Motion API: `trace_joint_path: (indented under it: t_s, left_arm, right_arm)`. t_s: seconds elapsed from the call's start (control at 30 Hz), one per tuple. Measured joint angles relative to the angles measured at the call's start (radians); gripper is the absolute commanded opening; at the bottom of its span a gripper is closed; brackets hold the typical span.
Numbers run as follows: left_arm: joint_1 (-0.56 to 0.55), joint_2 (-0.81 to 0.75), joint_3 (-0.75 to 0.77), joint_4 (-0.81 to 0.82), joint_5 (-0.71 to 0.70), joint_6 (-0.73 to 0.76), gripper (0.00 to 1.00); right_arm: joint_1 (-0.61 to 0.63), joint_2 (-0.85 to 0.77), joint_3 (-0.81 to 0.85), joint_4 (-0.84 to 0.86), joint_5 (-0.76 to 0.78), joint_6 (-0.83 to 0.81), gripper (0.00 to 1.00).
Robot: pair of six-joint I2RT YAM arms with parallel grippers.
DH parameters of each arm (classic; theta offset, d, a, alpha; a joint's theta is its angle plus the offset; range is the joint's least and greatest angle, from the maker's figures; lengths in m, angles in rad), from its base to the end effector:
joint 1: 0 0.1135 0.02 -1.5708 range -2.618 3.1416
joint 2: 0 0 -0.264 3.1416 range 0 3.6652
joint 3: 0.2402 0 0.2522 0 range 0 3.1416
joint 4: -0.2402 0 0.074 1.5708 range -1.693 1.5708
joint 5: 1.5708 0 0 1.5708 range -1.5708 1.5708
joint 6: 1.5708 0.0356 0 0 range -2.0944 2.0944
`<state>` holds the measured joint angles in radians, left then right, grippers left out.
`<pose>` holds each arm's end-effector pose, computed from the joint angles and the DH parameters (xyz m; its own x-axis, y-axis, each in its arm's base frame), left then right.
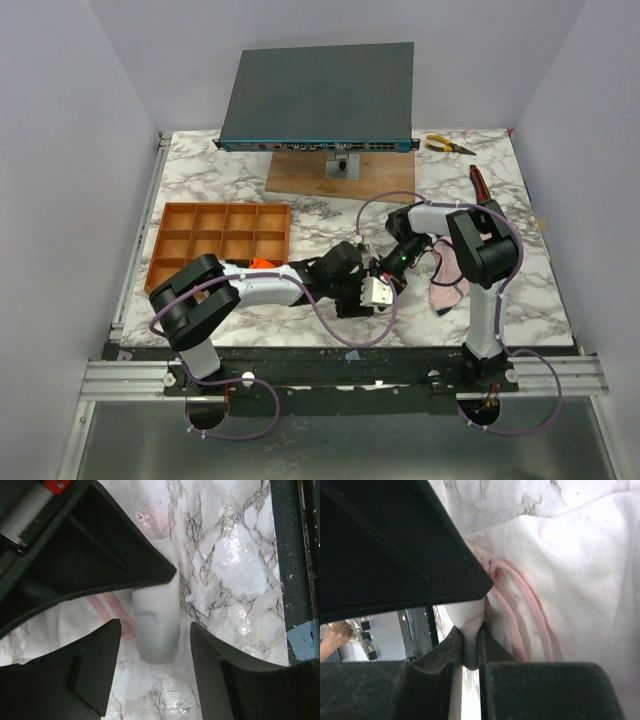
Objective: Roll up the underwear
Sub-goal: Roll the underwear to the center of the board.
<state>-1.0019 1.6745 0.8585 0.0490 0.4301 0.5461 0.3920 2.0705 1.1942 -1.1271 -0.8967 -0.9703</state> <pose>0.1682 -0.2906 0.1649 0.1622 0.6226 -0.7656 0.9868 -0.1014 0.1267 0.2750 0.1438 0.1080 -0.5271 -0.7752 -0.3483 -0.6559 0.1105 0.7467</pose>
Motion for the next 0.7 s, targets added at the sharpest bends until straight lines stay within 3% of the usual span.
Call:
trace_joint_path:
  t_s: [0.3,0.5,0.57,0.7]
  left_arm:
    - [-0.002,0.056,0.021,-0.029,0.009,-0.030,0.35]
    - [0.003,0.116,0.110,-0.097,0.042,-0.061,0.01]
    - [0.009,0.129,0.131,-0.117,0.061,-0.069,0.00]
    - [0.040,0.154,0.169,-0.159,0.124,-0.099,0.00]
  right_arm:
    - [-0.006,0.000,-0.002,0.001,0.001,0.013,0.06]
    - [-0.014,-0.003,-0.014,0.000,0.013,0.040,0.11]
    - [-0.016,-0.009,-0.022,0.003,0.018,0.053,0.16]
    - [-0.025,-0.032,-0.037,0.023,0.025,0.085,0.44]
